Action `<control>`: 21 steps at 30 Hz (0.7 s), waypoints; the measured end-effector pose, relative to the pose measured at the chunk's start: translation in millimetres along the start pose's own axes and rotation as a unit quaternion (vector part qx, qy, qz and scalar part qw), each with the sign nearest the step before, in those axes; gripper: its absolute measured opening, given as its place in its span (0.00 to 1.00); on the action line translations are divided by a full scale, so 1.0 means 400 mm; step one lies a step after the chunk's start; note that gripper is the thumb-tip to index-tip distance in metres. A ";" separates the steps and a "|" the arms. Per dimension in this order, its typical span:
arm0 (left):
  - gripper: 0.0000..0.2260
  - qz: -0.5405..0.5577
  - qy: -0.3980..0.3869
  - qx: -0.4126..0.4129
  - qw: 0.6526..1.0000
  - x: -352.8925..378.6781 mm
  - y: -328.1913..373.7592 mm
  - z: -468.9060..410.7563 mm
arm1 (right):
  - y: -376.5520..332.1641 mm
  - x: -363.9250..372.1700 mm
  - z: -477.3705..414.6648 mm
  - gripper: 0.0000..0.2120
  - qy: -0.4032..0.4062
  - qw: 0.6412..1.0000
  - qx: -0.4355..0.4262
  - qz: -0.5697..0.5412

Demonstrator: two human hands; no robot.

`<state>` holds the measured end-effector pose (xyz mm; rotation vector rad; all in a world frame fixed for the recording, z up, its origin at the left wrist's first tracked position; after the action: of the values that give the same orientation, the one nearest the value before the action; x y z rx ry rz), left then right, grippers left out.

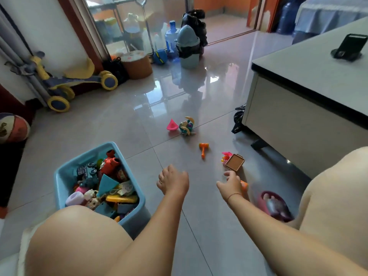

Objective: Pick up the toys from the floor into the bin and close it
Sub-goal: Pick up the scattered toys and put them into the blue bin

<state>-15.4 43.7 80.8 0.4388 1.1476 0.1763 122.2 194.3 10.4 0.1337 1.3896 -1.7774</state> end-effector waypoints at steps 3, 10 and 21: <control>0.26 -0.030 0.002 0.016 0.999 0.027 0.014 -0.002 | 0.047 -0.027 -0.044 0.23 0.023 0.999 0.036 0.016; 0.26 -0.088 -0.040 0.054 0.994 0.150 0.115 -0.048 | 0.131 -0.071 -0.177 0.32 0.062 0.993 0.102 -0.003; 0.28 -0.202 -0.125 0.192 0.952 0.428 0.336 -0.212 | 0.273 -0.020 -0.323 0.39 0.062 0.974 0.215 0.024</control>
<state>-10.9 246.4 -34.8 0.5397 0.9964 -0.4568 148.7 304.9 -115.2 0.5121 1.0544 -2.0333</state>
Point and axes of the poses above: each hand's wrist, its own z-axis away from the middle knuckle, its own x-axis out of the palm, y = z × x, the point moved 6 cm from there along -z, towards the middle knuckle
